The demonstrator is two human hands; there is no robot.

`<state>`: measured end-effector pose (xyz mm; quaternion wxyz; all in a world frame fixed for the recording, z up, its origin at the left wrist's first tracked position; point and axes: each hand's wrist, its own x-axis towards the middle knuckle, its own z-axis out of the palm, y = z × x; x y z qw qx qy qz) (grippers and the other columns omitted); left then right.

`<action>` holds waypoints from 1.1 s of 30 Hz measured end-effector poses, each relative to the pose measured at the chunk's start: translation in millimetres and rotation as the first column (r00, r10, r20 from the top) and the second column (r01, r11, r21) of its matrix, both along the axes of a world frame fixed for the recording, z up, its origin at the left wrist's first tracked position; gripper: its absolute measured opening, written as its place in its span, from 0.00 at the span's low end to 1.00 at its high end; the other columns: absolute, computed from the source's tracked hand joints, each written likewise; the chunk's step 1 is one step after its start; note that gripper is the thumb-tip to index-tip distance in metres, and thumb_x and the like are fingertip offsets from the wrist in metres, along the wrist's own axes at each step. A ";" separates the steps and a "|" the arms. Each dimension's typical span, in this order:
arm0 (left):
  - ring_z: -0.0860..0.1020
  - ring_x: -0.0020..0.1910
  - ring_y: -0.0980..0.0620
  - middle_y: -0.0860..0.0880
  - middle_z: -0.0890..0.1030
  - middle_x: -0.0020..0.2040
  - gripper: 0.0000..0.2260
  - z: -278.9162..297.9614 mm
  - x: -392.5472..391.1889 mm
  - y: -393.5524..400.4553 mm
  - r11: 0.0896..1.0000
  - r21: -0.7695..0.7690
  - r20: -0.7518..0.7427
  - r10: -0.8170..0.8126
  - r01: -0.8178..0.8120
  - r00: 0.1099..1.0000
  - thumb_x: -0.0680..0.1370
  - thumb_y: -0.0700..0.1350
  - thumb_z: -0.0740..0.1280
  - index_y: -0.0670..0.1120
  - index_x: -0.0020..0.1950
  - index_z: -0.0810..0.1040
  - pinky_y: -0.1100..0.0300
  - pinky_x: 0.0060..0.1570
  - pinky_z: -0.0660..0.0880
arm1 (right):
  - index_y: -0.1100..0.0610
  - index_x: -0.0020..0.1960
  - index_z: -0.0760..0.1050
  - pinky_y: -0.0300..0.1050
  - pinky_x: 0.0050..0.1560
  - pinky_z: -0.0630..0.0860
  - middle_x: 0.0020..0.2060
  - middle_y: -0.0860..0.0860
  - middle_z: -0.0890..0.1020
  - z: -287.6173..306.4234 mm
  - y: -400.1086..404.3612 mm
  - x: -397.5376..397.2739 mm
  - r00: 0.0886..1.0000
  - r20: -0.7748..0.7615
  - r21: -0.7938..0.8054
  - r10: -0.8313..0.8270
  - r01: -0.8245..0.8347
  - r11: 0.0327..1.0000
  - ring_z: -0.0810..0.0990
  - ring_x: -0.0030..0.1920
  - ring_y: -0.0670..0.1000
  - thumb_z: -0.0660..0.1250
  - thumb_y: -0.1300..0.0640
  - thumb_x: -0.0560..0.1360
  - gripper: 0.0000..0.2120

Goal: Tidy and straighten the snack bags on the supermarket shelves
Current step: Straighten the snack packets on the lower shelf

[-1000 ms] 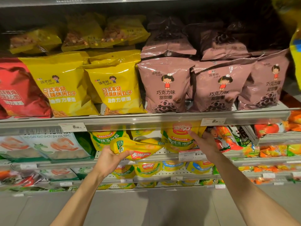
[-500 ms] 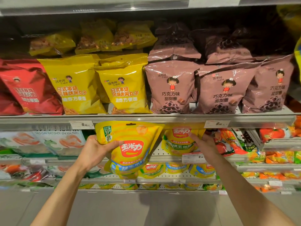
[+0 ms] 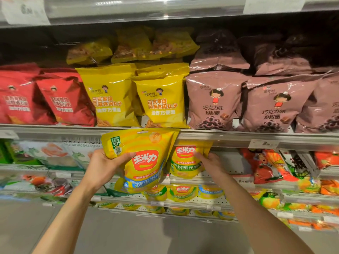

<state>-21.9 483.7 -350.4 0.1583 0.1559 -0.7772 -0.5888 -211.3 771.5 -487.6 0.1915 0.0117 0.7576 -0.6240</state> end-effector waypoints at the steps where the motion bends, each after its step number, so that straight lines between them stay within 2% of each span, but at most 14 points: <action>1: 0.86 0.32 0.39 0.46 0.88 0.42 0.08 0.2 1.3 -0.8 1.000 -0.004 0.000 0.006 -0.006 1.000 0.70 0.45 0.78 0.45 0.47 0.87 0.48 0.30 0.83 | 0.55 0.50 0.83 0.42 0.42 0.76 0.46 0.51 0.86 0.6 -7.7 0.4 1.000 -0.007 0.016 0.000 0.000 1.000 0.82 0.45 0.49 0.72 0.45 0.77 0.13; 3: 0.85 0.31 0.39 0.46 0.88 0.42 0.09 0.4 3.5 -2.0 1.000 -0.006 -0.002 0.014 -0.014 1.000 0.70 0.46 0.78 0.43 0.47 0.87 0.49 0.28 0.83 | 0.54 0.47 0.81 0.47 0.46 0.79 0.47 0.55 0.85 1.4 -21.3 1.4 1.000 -0.014 0.044 0.000 0.000 0.999 0.83 0.47 0.53 0.71 0.45 0.78 0.12; 5: 0.85 0.31 0.39 0.45 0.88 0.41 0.09 0.2 4.0 -3.4 1.000 0.001 -0.001 0.021 -0.021 1.000 0.69 0.46 0.78 0.43 0.46 0.86 0.49 0.27 0.82 | 0.54 0.50 0.81 0.56 0.57 0.79 0.53 0.59 0.86 2.5 -29.5 3.3 0.999 -0.017 0.057 0.036 -0.035 0.998 0.84 0.54 0.57 0.70 0.45 0.79 0.12; 6: 0.85 0.31 0.38 0.45 0.88 0.40 0.09 -0.1 4.0 -4.3 1.000 -0.001 0.002 0.022 -0.022 1.000 0.69 0.46 0.78 0.43 0.46 0.87 0.49 0.27 0.82 | 0.53 0.51 0.82 0.57 0.59 0.79 0.53 0.59 0.86 3.4 -30.7 4.5 0.998 -0.025 0.068 0.062 -0.060 0.996 0.84 0.55 0.57 0.69 0.44 0.79 0.12; 8: 0.85 0.30 0.38 0.44 0.88 0.40 0.08 -0.8 3.3 -5.1 1.000 -0.005 0.002 0.021 -0.021 1.000 0.70 0.46 0.78 0.43 0.45 0.87 0.48 0.27 0.82 | 0.51 0.50 0.80 0.53 0.56 0.78 0.50 0.54 0.84 5.5 -28.7 6.5 0.994 -0.064 0.112 0.086 -0.079 0.991 0.83 0.52 0.54 0.69 0.43 0.79 0.11; 10: 0.85 0.31 0.38 0.45 0.88 0.41 0.08 -2.1 2.8 -4.5 1.000 0.008 -0.008 0.024 -0.024 1.000 0.69 0.46 0.78 0.44 0.45 0.87 0.49 0.26 0.82 | 0.50 0.51 0.78 0.47 0.50 0.79 0.48 0.52 0.83 6.1 -23.4 6.8 0.992 -0.112 0.099 0.049 -0.038 0.994 0.82 0.50 0.53 0.70 0.48 0.80 0.06; 13: 0.86 0.32 0.40 0.46 0.88 0.42 0.06 -5.0 2.3 -3.0 1.000 0.027 -0.013 0.012 -0.011 1.000 0.70 0.46 0.77 0.47 0.45 0.87 0.50 0.26 0.82 | 0.55 0.51 0.80 0.33 0.38 0.77 0.50 0.57 0.85 6.0 -16.3 7.6 0.992 -0.121 0.012 0.017 -0.016 1.000 0.82 0.46 0.51 0.69 0.58 0.81 0.01; 15: 0.86 0.33 0.41 0.47 0.88 0.42 0.07 -7.8 1.9 -1.6 0.999 0.033 -0.015 0.010 -0.010 1.000 0.70 0.46 0.77 0.46 0.46 0.87 0.51 0.26 0.82 | 0.58 0.52 0.80 0.32 0.36 0.76 0.51 0.59 0.85 6.1 -15.8 8.4 0.994 -0.111 0.007 0.025 -0.024 1.000 0.81 0.46 0.51 0.69 0.59 0.81 0.03; 18: 0.87 0.36 0.43 0.48 0.89 0.43 0.09 -10.7 0.9 -1.0 0.999 0.036 -0.010 0.012 -0.012 1.000 0.70 0.47 0.77 0.46 0.47 0.87 0.52 0.27 0.82 | 0.59 0.55 0.81 0.32 0.40 0.77 0.52 0.57 0.85 8.6 -21.1 9.7 0.994 -0.109 0.010 0.032 -0.031 0.999 0.82 0.50 0.54 0.68 0.60 0.81 0.04; 21: 0.87 0.36 0.43 0.48 0.89 0.44 0.10 -13.1 0.7 -2.5 0.999 0.038 -0.006 0.005 -0.005 1.000 0.70 0.47 0.77 0.46 0.49 0.86 0.51 0.27 0.82 | 0.55 0.52 0.80 0.41 0.50 0.79 0.51 0.53 0.84 12.8 -24.1 10.6 0.993 -0.107 0.006 0.044 -0.044 0.999 0.84 0.52 0.55 0.69 0.60 0.81 0.02; 23: 0.87 0.36 0.43 0.48 0.89 0.44 0.11 -14.4 0.6 -2.7 0.999 0.040 -0.008 0.003 -0.002 1.000 0.70 0.47 0.78 0.45 0.50 0.86 0.53 0.27 0.82 | 0.51 0.49 0.78 0.36 0.46 0.78 0.51 0.52 0.83 16.2 -20.6 11.7 0.994 -0.106 0.008 0.034 -0.034 0.999 0.82 0.47 0.48 0.70 0.60 0.80 0.05; 27: 0.87 0.35 0.43 0.47 0.89 0.44 0.10 -19.1 -2.9 4.1 0.999 0.052 0.000 -0.012 0.012 1.000 0.70 0.46 0.78 0.45 0.49 0.86 0.53 0.28 0.82 | 0.55 0.51 0.77 0.25 0.41 0.73 0.46 0.48 0.81 23.4 -0.2 14.9 0.995 -0.095 -0.035 -0.031 0.027 0.999 0.80 0.44 0.40 0.71 0.63 0.79 0.05; 31: 0.88 0.39 0.47 0.48 0.89 0.44 0.07 -31.0 -12.6 26.0 0.996 0.081 0.017 -0.045 0.044 0.999 0.71 0.43 0.77 0.46 0.49 0.87 0.56 0.32 0.83 | 0.64 0.64 0.76 0.26 0.49 0.74 0.58 0.58 0.81 35.1 35.3 19.6 0.992 -0.083 0.040 0.096 -0.093 0.995 0.80 0.57 0.53 0.71 0.66 0.78 0.16; 33: 0.88 0.41 0.48 0.50 0.89 0.44 0.05 -37.6 -20.4 42.6 0.992 0.104 0.037 -0.071 0.067 0.997 0.72 0.41 0.77 0.47 0.48 0.87 0.57 0.33 0.84 | 0.63 0.67 0.76 0.28 0.54 0.74 0.61 0.58 0.81 41.6 53.6 24.2 0.969 -0.069 0.099 0.239 -0.231 0.968 0.80 0.62 0.55 0.73 0.66 0.77 0.19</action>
